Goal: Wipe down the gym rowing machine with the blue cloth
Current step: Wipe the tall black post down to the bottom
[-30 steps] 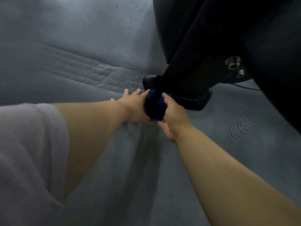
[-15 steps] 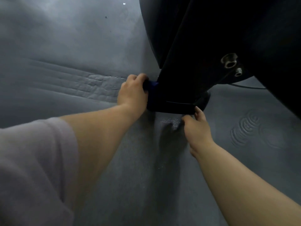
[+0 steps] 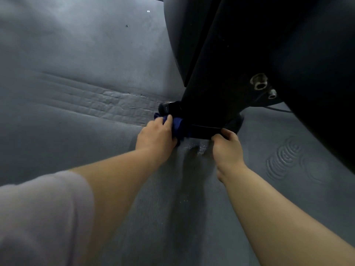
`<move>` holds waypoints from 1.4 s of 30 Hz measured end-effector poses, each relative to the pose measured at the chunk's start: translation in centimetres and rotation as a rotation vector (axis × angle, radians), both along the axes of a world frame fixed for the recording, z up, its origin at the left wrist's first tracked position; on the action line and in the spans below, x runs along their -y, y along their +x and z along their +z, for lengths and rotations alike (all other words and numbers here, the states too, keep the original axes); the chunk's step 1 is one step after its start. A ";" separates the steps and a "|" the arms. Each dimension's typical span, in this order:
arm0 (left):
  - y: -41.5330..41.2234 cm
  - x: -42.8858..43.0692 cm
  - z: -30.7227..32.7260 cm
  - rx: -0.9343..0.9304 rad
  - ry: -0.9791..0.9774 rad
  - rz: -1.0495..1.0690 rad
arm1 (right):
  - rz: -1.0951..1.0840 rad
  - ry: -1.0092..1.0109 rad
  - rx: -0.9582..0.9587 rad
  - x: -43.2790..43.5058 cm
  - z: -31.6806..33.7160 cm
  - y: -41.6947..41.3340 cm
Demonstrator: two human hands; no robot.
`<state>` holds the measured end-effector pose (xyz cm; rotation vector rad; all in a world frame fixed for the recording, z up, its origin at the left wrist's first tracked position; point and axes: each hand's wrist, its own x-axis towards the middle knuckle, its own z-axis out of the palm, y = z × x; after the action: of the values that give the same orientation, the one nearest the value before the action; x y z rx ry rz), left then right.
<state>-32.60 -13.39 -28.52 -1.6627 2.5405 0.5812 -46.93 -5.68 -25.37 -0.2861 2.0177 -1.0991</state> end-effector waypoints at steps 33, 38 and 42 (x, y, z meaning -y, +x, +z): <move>5.6 1.7 1.1 0.011 0.077 -0.213 | -0.415 -0.288 0.205 4.5 1.1 3.6; 5.9 2.2 1.2 0.013 0.134 -0.202 | -0.250 -0.304 0.236 6.3 1.7 7.5; 6.6 2.7 1.3 0.004 0.207 -0.225 | -0.362 -0.268 0.167 5.8 2.2 5.9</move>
<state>-26.04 -16.05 -27.20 -1.2904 2.5159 0.7865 -41.05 -11.48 -23.12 0.0408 1.8134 -1.5691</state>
